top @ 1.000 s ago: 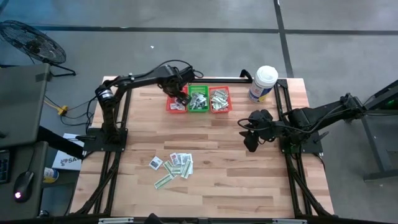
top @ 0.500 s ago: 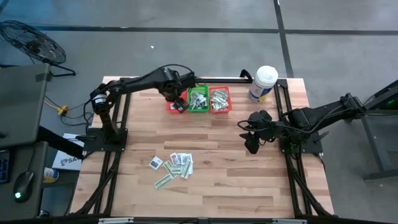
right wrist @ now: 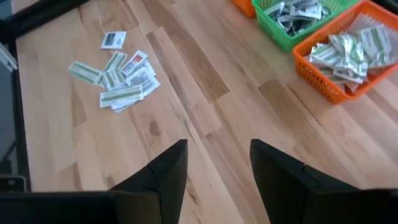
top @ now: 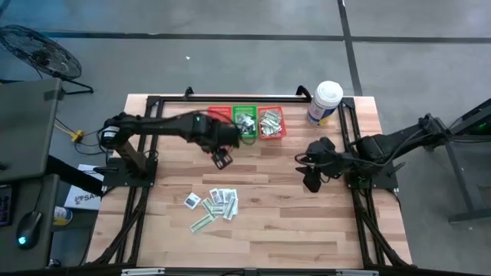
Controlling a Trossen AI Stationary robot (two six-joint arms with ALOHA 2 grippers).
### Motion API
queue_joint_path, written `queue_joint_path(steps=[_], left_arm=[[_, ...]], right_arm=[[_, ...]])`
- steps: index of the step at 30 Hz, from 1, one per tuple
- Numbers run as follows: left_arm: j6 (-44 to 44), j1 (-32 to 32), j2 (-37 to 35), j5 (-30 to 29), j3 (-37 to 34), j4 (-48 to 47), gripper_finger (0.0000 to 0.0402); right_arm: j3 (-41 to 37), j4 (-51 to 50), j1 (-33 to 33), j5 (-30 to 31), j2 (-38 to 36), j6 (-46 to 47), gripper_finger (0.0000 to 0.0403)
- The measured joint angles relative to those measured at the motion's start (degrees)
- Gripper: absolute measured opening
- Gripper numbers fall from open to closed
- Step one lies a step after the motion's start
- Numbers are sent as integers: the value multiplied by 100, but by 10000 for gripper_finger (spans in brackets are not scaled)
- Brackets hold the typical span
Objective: Pick & Place First Aid Supplies
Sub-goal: Put the bandage pack into the right orange bin
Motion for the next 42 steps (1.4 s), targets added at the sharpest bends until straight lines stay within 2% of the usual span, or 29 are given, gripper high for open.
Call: queue_joint_path(steps=[9,12,25,31,42], left_arm=[[-1136,-1278,7,-103,-184,528,227],[-1642,-1756,18,-72,-496,758,227],[-4178,-3372,15,965,-2421,2642,227],[-4989,-3971,17,1115,-2655,2796,227],[-5039,-4520,648,1121,-2664,2782,227]], right_arm=[[0,-41,766,853,0,304,167],[0,-48,938,909,0,463,168],[0,-43,1204,928,0,706,168],[0,-45,1204,938,0,695,168],[-2,-46,1204,911,0,656,167]])
